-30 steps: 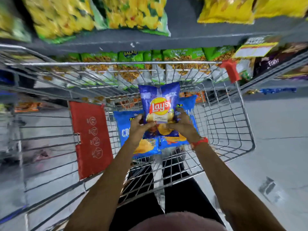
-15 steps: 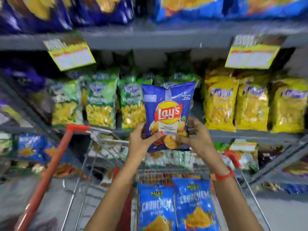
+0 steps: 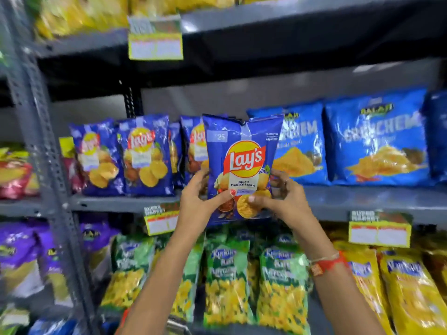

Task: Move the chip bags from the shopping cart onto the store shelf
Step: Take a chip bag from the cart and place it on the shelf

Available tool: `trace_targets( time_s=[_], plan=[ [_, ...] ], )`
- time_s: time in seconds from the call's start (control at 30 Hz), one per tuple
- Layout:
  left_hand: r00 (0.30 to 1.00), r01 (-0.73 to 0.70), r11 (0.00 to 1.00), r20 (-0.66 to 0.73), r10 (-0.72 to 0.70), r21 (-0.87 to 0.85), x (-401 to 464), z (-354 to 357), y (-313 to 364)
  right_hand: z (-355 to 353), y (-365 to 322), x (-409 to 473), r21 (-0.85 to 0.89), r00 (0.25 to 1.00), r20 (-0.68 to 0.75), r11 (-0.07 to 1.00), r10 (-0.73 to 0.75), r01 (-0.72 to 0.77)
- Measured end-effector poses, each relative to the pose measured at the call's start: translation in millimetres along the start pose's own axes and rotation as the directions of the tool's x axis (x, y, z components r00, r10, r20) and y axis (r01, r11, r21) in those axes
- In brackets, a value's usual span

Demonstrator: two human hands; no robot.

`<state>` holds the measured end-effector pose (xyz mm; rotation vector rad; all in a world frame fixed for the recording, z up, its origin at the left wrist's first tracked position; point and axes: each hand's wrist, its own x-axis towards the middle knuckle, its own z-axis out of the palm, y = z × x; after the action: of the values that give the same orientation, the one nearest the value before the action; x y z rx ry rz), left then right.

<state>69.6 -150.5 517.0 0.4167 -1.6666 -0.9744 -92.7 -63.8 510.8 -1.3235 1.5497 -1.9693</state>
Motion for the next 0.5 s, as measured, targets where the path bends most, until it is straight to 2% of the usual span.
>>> trace_targets(
  time_s=[0.13, 0.33, 0.5],
  plan=[
    [0.996, 0.057, 0.998, -0.072, -0.059, -0.025, 43.9, -8.7, 2.3, 23.3, -6.8, 44.3, 0.029, 1.000, 0.008, 0.999, -0.016, 0.016],
    [0.981, 0.131, 0.989, -0.134, -0.139, -0.067, 79.7, -15.0, -11.9, 55.3, 3.2, 84.1, 0.101, 0.998, -0.024, 0.994, 0.053, -0.050],
    [0.963, 0.204, 0.974, -0.157, -0.217, -0.095, 84.5, -24.0, -33.1, 74.5, 14.3, 96.7, 0.018, 0.995, -0.011, 0.995, 0.095, -0.094]
  ],
)
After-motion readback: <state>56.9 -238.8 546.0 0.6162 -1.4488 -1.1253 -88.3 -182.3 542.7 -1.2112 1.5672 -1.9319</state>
